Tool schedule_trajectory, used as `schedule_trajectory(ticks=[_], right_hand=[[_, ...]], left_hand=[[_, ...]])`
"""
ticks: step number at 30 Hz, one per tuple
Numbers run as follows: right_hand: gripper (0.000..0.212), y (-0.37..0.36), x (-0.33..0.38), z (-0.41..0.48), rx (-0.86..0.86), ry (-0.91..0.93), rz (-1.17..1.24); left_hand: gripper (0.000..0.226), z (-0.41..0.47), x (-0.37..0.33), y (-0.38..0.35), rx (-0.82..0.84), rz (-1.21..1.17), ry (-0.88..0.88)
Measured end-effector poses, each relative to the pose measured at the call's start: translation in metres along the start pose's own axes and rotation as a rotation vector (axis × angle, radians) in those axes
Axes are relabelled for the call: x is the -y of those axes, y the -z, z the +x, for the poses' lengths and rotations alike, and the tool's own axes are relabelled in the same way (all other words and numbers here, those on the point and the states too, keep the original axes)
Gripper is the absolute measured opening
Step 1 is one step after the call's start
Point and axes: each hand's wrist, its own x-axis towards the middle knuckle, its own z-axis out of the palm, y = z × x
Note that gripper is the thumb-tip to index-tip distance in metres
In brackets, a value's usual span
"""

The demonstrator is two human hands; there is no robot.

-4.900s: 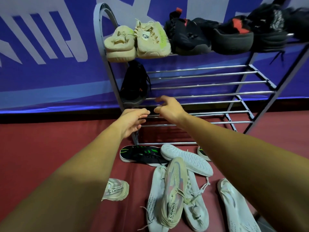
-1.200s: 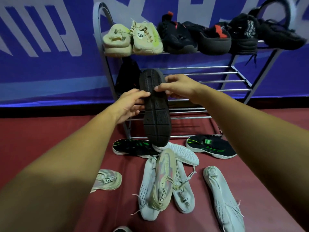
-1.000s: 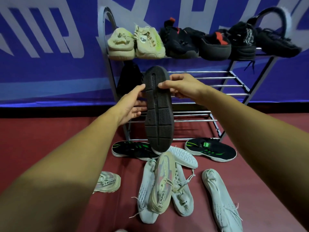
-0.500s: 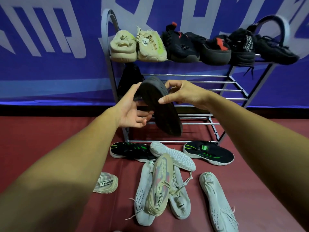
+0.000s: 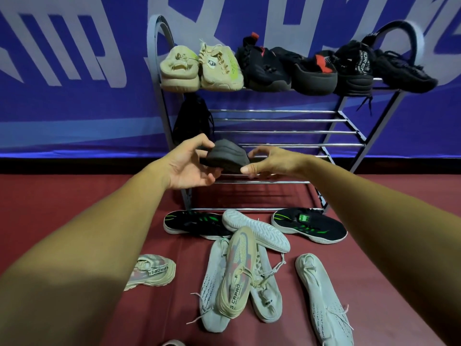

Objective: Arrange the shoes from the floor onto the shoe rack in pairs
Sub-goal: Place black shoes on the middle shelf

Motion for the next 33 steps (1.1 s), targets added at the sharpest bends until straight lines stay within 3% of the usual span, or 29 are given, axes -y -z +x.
schedule_trajectory(ticks=[3, 6, 9, 12, 14, 18, 21, 24, 27, 30, 33], right_hand=[[0.061, 0.001, -0.012, -0.003, 0.108, -0.102, 0.186], [0.038, 0.004, -0.016, -0.005, 0.242, -0.165, 0.434], [0.015, 0.004, -0.017, -0.011, 0.260, -0.192, 0.289], [0.028, 0.007, -0.023, -0.012, 0.268, -0.207, 0.238], [0.016, 0.008, -0.025, -0.010, 0.276, -0.224, 0.268], [0.036, 0.016, -0.038, -0.006, 0.293, -0.221, 0.293], [0.062, 0.023, -0.044, -0.008, 0.478, -0.190, 0.308], [0.077, 0.024, -0.041, -0.006, 0.549, -0.135, 0.318], [0.072, 0.019, -0.039, 0.004, 0.457, -0.078, 0.279], [0.065, 0.014, -0.034, 0.016, 0.245, -0.034, 0.266], [0.032, 0.010, -0.024, 0.026, 0.043, -0.001, 0.420]], left_hand=[[0.053, -0.002, 0.003, 0.003, 0.069, 0.077, 0.033], [0.054, -0.002, 0.006, 0.003, 0.139, 0.187, 0.088], [0.054, -0.002, 0.006, -0.001, 0.196, 0.232, 0.129], [0.047, 0.004, 0.007, -0.009, 0.168, 0.290, 0.217], [0.042, 0.008, 0.010, -0.014, 0.091, 0.358, 0.244], [0.012, 0.007, 0.010, -0.019, 0.090, 0.417, 0.213], [0.020, 0.004, 0.006, -0.019, 0.124, 0.544, 0.204], [0.011, 0.006, 0.006, -0.015, 0.073, 0.554, 0.189], [0.006, 0.010, 0.007, -0.015, -0.041, 0.485, 0.105], [0.004, 0.018, 0.005, -0.014, -0.170, 0.382, -0.052], [0.009, 0.025, 0.003, -0.014, -0.253, 0.344, -0.138]])
